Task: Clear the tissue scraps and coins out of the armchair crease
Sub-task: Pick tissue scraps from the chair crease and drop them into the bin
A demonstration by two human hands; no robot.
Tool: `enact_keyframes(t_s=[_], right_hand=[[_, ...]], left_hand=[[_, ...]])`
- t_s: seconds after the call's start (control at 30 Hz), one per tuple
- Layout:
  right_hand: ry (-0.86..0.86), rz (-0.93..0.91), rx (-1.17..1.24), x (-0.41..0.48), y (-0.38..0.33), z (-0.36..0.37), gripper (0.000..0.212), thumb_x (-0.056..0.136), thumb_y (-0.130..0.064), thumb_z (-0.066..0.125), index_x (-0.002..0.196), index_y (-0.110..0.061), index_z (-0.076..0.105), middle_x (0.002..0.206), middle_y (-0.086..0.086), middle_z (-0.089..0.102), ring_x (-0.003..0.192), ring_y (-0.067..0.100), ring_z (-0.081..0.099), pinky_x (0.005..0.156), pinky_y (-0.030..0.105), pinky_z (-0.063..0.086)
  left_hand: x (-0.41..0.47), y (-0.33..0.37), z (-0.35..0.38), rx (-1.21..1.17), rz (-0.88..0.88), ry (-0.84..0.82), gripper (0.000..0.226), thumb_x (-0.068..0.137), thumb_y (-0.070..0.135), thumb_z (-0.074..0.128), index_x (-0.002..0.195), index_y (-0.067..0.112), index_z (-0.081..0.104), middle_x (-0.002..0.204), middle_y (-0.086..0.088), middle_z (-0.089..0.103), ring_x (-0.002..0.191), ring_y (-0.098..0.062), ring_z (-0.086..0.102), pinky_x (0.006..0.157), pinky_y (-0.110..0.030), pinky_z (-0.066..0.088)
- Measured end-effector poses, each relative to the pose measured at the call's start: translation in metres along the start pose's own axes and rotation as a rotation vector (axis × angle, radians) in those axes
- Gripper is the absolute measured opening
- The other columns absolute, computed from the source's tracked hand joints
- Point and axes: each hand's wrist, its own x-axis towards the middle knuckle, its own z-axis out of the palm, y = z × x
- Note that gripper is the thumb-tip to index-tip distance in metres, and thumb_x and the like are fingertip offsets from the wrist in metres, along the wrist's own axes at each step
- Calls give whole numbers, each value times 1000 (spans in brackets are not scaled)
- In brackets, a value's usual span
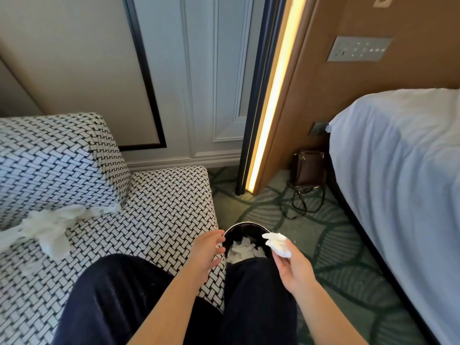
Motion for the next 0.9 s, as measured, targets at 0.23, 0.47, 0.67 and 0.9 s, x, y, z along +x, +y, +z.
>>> enact_keyframes(t_s=[0.23,0.47,0.67,0.9], right_hand=[[-134,119,-94,-9,-5,3,61,96,-33,50,148,-12,27,153,17,26,141,30,28,114,42,27],[-146,70,-174,-20,-1,2,47,98,-32,45,138,-7,42,139,17,49,130,31,44,109,41,33],[-206,0,-249,-34,3,31,43,99,-30,45,135,-7,47,127,13,57,120,29,52,104,40,38],[-296,-49,-331,-58,27,81,40,98,-29,48,130,-6,50,125,13,60,117,29,55,104,40,40]], left_hand=[[-1,5,-10,66,59,63,24,96,15,44,112,20,61,107,3,62,98,-15,59,94,-39,49],[-12,15,-20,89,97,31,22,94,13,45,105,22,61,110,2,61,100,-15,58,79,-28,48],[-23,28,-45,56,148,32,23,96,16,45,112,21,60,109,4,62,99,-13,59,90,-33,47],[-35,48,-101,-5,224,50,21,97,20,48,113,23,61,109,6,63,101,-14,59,96,-35,45]])
